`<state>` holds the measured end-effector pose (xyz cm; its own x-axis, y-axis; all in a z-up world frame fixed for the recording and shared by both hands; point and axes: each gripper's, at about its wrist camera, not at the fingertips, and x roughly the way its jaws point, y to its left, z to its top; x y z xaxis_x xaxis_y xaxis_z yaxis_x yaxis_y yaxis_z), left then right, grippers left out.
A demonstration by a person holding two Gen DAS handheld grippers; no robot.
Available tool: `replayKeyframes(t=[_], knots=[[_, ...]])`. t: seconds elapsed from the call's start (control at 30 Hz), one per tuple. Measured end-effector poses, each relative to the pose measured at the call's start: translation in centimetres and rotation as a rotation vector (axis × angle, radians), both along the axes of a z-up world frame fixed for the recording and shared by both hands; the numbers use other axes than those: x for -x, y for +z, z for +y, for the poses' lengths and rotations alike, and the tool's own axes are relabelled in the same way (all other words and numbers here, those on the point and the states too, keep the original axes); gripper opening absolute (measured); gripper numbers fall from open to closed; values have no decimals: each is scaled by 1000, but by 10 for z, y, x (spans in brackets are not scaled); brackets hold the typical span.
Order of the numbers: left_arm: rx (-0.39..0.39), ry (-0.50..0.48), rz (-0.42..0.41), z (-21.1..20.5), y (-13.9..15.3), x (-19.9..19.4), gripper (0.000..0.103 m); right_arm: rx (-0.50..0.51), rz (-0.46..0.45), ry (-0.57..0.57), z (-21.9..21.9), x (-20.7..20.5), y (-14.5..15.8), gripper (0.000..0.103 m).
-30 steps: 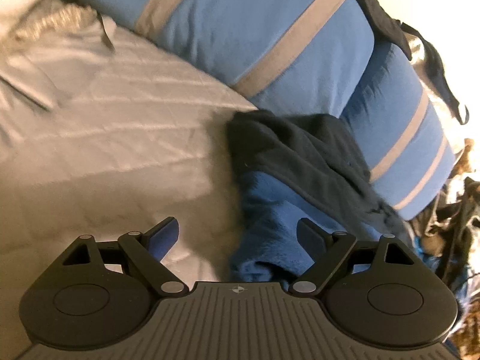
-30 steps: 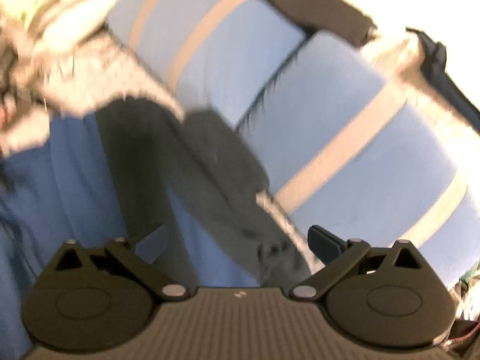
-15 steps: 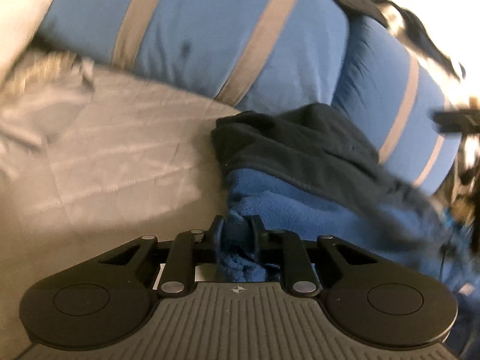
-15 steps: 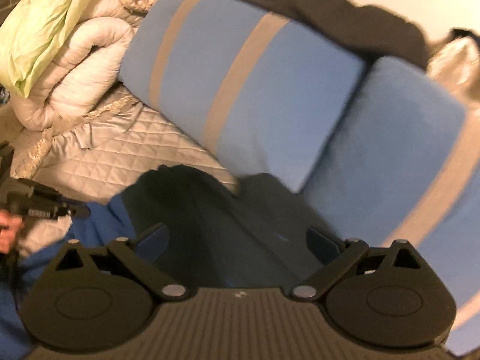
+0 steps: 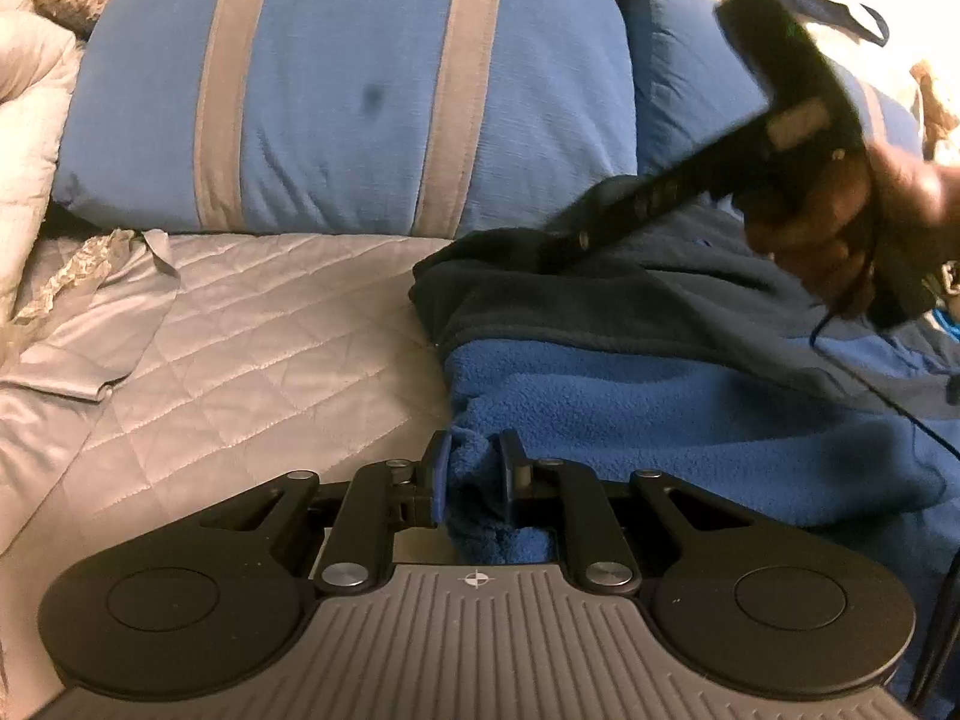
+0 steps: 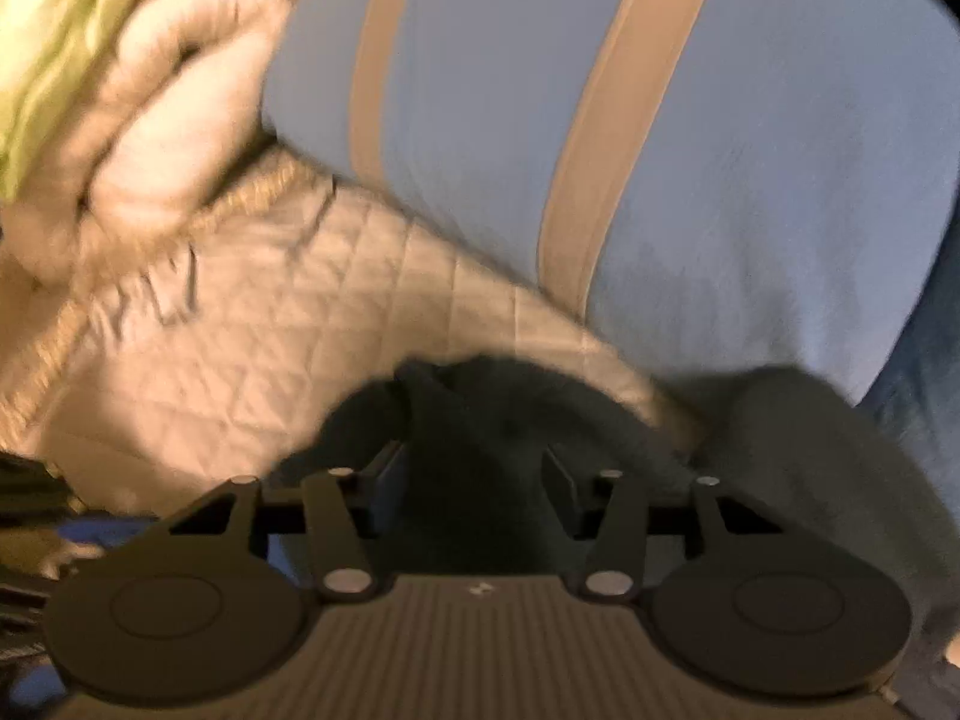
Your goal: Fold clothes
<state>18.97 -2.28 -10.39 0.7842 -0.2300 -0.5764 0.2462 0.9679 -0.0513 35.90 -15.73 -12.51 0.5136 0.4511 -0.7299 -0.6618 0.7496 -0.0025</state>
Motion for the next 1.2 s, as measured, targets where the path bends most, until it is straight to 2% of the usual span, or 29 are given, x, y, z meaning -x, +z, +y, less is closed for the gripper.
replayKeyframes(t=[0.03, 0.1, 0.33, 0.53, 0.6, 0.63, 0.67, 0.7, 0.77, 0.83, 0.97, 1.1, 1.13, 1.2], knots=[[1, 3, 1, 0, 0, -1, 17, 1, 1, 11, -1, 2, -2, 21], [5, 11, 5, 0, 0, -3, 17, -8, -4, 24, -7, 8, 0, 4], [32, 39, 25, 1, 0, -6, 16, 37, 38, 121, -30, 37, 12, 3], [24, 36, 28, -1, 0, -7, 16, 97, 113, 263, -34, 62, 9, 3], [18, 32, 24, -1, 1, -6, 16, 126, 106, 296, -32, 66, 8, 4], [13, 29, 19, -1, 2, -4, 16, 138, 97, 303, -30, 64, 10, 17], [8, 25, 13, -1, 3, -2, 16, 141, 89, 293, -29, 60, 14, 19], [4, 22, 7, -2, 4, 0, 16, 131, 82, 272, -28, 54, 19, 32], [-4, 15, -4, -3, 5, 3, 16, 86, 72, 219, -28, 39, 29, 43], [-17, 9, -18, -4, 6, 5, 16, 20, 61, 154, -28, 24, 36, 61], [-31, -1, -41, -7, 9, 9, 16, -79, 78, 8, -16, -7, 30, 61], [-43, -19, -63, -7, 9, 12, 15, -107, 129, -50, 3, -29, 12, 57], [-46, -25, -68, -7, 10, 13, 15, -111, 142, -63, 8, -34, 8, 45], [-51, -36, -79, -7, 10, 16, 15, -116, 165, -88, 16, -43, -1, 34]])
